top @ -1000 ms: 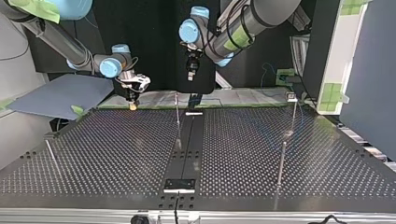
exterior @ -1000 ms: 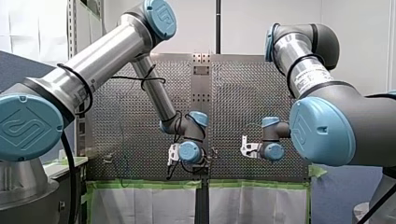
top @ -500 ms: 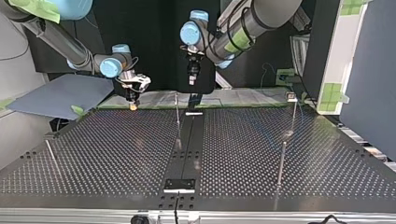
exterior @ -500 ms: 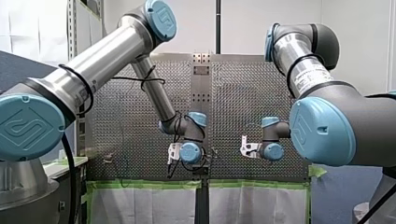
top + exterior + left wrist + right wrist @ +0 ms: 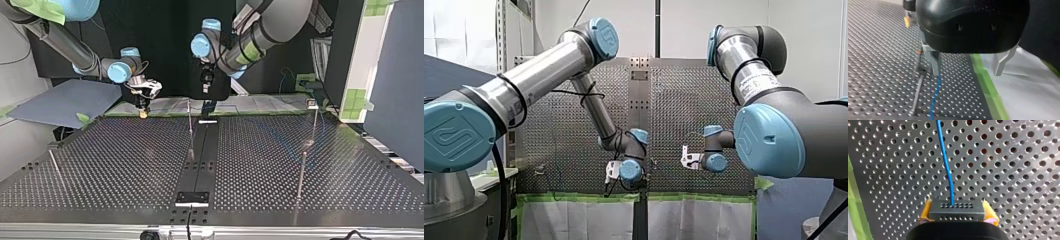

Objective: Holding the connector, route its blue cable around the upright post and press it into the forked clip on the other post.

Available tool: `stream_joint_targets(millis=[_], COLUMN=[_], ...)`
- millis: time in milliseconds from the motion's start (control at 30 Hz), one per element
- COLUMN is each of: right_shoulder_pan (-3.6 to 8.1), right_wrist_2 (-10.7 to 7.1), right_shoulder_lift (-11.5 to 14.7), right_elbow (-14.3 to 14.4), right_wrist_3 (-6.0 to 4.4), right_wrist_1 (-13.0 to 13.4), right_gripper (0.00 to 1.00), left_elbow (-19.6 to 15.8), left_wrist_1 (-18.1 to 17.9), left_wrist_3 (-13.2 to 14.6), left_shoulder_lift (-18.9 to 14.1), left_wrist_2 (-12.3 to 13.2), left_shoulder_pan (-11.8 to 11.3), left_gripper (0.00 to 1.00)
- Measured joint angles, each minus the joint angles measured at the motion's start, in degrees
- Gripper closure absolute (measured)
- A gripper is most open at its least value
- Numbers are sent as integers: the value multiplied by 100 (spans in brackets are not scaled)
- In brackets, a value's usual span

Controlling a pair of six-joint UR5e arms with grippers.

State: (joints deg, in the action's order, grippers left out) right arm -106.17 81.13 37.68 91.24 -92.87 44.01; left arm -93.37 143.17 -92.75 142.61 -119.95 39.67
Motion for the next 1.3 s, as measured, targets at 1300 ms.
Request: stream_joint_targets(millis=[1300], right_shoulder_pan=[-30], right_wrist_2=[0], right_shoulder_lift=[-15], right_elbow=[-1], right_wrist_3=[67], right_wrist_1=[28], right_gripper=[100], left_elbow=[1892], left_wrist_1=[638], left_wrist_3=[137], left_shoulder_lift=[583], left_wrist_2=[247], left_shoulder_pan=[-514], left_gripper=[0])
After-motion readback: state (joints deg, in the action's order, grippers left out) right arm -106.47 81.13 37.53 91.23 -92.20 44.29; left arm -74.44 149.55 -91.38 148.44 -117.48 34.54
